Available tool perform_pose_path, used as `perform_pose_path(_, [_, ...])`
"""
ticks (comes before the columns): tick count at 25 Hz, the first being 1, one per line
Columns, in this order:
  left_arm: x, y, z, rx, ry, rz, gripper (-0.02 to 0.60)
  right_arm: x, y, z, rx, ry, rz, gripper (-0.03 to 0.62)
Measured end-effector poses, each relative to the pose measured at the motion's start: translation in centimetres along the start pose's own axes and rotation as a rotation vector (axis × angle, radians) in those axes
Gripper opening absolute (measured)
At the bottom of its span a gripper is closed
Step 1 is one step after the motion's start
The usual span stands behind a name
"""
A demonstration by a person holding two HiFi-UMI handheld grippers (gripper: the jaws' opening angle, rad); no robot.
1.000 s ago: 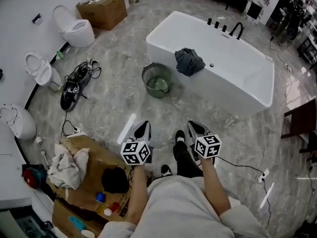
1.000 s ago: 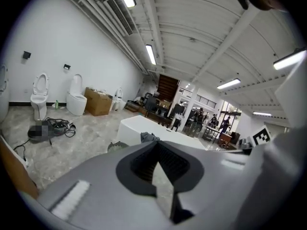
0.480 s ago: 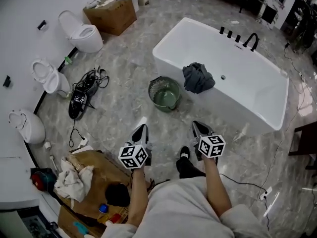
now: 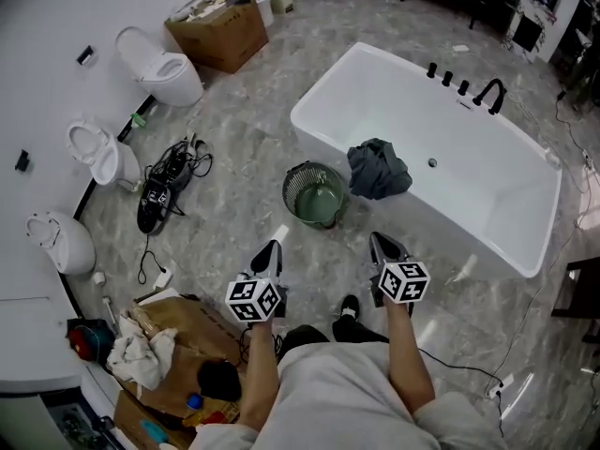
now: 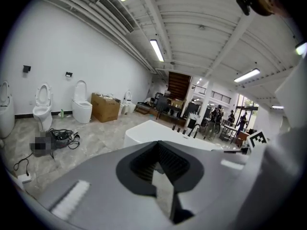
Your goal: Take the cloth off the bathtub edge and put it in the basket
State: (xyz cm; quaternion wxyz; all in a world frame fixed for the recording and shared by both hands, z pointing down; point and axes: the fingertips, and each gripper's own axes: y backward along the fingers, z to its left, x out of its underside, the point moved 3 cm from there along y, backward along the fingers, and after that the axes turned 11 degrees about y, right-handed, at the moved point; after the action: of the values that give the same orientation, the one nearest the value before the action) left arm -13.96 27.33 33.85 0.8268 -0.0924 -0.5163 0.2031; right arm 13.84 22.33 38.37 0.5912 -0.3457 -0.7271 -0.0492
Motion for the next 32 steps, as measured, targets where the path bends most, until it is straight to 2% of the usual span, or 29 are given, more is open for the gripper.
perform_pose_path(5, [0.4, -3.6, -1.4, 0.023, -0.030, 0.045, 0.057, 0.3, -0.4, -3.0, 0.025, -0.037, 0.007, 0.002])
perform_pose_path(14, [-0.8, -11.4, -1.8, 0.100, -0.101, 0.117, 0.057, -0.3, -1.3, -8.1, 0.148, -0.090, -0.023, 0.002])
perform_pose_path(18, [-2.1, -16.9, -1.7, 0.177, -0.133, 0.159, 0.058, -0.9, -3.2, -9.7, 0.223, -0.103, -0.032, 0.002])
perform_pose_path(23, [-4.7, -25.0, -1.3, 0.324, -0.188, 0.236, 0.057, -2.7, -7.0, -11.6, 0.359, -0.130, -0.061, 0.002])
perform_pose_path(28, [-8.7, -31.9, 1.8, 0.433, -0.227, 0.325, 0.057, -4.0, -12.7, -10.9, 0.494, -0.175, -0.041, 0.002])
perform_pose_path(32, [-10.0, -36.5, 4.4, 0.516, -0.227, 0.415, 0.057, -4.3, -15.6, -10.0, 0.623, -0.210, -0.013, 0.002])
